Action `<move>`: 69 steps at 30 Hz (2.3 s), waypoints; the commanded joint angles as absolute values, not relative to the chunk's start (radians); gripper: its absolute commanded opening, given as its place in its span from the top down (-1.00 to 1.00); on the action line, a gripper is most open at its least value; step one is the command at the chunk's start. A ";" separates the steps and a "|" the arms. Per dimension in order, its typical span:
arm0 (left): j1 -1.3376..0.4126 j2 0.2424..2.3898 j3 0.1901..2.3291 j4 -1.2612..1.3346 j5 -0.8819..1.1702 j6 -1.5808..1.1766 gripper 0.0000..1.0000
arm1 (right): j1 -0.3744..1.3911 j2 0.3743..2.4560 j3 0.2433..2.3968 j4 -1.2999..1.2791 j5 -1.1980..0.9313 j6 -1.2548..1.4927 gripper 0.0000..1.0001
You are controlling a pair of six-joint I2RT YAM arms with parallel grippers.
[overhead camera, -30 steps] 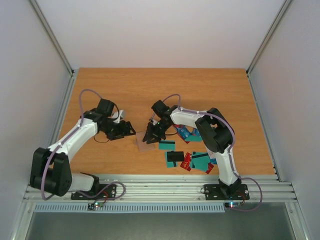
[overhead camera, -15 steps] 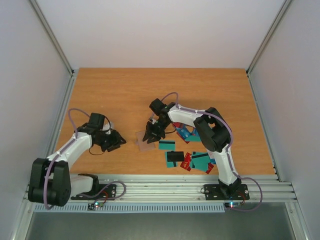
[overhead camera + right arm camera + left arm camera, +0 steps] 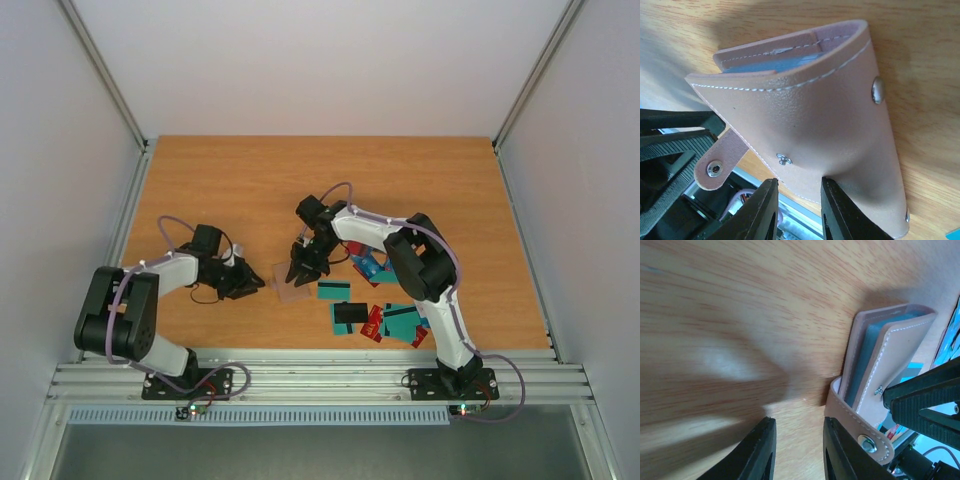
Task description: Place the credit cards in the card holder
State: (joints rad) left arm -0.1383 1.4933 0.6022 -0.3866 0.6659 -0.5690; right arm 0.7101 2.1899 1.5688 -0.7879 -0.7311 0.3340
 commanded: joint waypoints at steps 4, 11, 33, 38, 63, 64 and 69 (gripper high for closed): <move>-0.196 1.528 0.642 -0.308 0.704 -0.545 0.43 | 0.715 2.246 1.613 -0.875 -0.631 0.324 0.48; -0.208 1.577 0.667 -0.305 0.711 -0.531 0.43 | 0.723 2.278 1.652 -0.905 -0.626 0.328 0.49; -0.265 1.667 0.713 -0.277 0.731 -0.534 0.44 | 0.725 2.290 1.681 -0.900 -0.631 0.343 0.50; -0.283 1.689 0.721 -0.271 0.722 -0.540 0.44 | 0.725 2.294 1.679 -0.892 -0.643 0.348 0.50; -0.323 1.796 0.763 -0.360 0.585 -0.478 0.51 | 0.712 2.151 1.742 -0.959 -0.643 0.316 0.50; -0.324 1.797 0.767 -0.362 0.582 -0.477 0.50 | 0.711 2.138 1.736 -0.961 -0.644 0.315 0.50; -0.327 1.805 0.775 -0.372 0.572 -0.474 0.50 | 0.712 2.072 1.710 -0.972 -0.606 0.318 0.51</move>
State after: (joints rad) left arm -0.3115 1.7363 0.7975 -0.3016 0.7139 -0.4965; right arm 0.7151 2.1605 1.7126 -0.9585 -0.6430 0.3275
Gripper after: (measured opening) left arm 0.247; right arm 0.246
